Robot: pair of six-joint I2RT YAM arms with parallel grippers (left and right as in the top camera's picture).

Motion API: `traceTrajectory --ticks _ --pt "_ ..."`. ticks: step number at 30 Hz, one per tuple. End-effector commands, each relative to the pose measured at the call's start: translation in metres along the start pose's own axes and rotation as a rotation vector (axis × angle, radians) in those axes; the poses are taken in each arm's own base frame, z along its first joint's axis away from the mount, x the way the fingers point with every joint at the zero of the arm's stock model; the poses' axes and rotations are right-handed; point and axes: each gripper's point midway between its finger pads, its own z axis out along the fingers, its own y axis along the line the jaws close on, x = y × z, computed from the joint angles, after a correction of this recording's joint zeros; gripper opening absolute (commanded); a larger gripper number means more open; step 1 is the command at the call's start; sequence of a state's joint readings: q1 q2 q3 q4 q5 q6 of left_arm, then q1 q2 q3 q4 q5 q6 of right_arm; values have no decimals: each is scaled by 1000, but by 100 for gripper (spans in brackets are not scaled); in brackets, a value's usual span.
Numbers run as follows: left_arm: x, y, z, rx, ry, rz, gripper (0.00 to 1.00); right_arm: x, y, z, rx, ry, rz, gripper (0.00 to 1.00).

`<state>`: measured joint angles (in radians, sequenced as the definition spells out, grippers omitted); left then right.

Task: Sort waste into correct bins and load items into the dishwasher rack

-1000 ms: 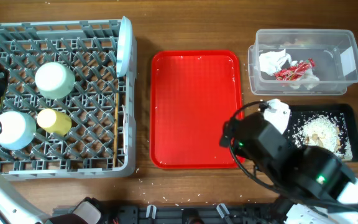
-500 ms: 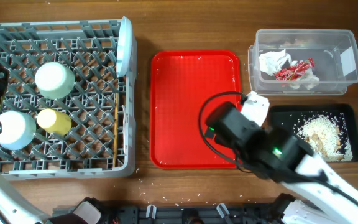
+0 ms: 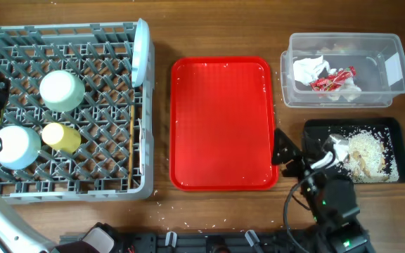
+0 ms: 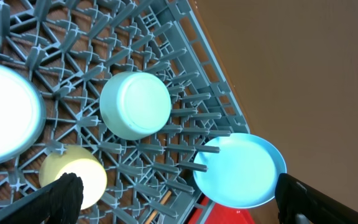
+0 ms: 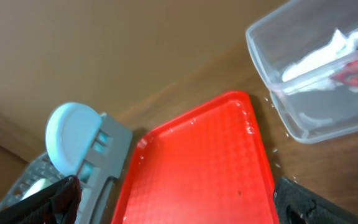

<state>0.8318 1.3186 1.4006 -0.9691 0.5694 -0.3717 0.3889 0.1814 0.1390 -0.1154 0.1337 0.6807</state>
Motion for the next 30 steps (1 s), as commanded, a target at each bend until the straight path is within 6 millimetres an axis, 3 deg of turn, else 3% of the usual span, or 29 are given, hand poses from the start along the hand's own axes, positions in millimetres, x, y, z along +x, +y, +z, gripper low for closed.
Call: traceTrajectory --ticks 1,3,10,13,19,25,30 --pt "-1 1 -1 0 -5 -4 100 2 -5 -4 -47 -46 -15 100" --pt "-1 1 -1 0 -5 -4 100 -4 -2 -7 -86 -78 -86 100" --pt "-1 1 -1 0 -5 -4 100 -23 -25 -7 2 -152 -107 100" --pt "-1 1 -1 0 -5 -4 100 -35 -21 -7 -30 -230 -162 100" --pt "-1 1 -1 0 -4 -4 100 -28 -32 -6 28 -197 -344 100" --pt "-1 1 -1 0 -5 -4 100 -41 -49 -9 106 -237 -335 100" --pt "-1 1 -1 0 -5 -4 100 -42 -51 -10 114 -241 -334 100"
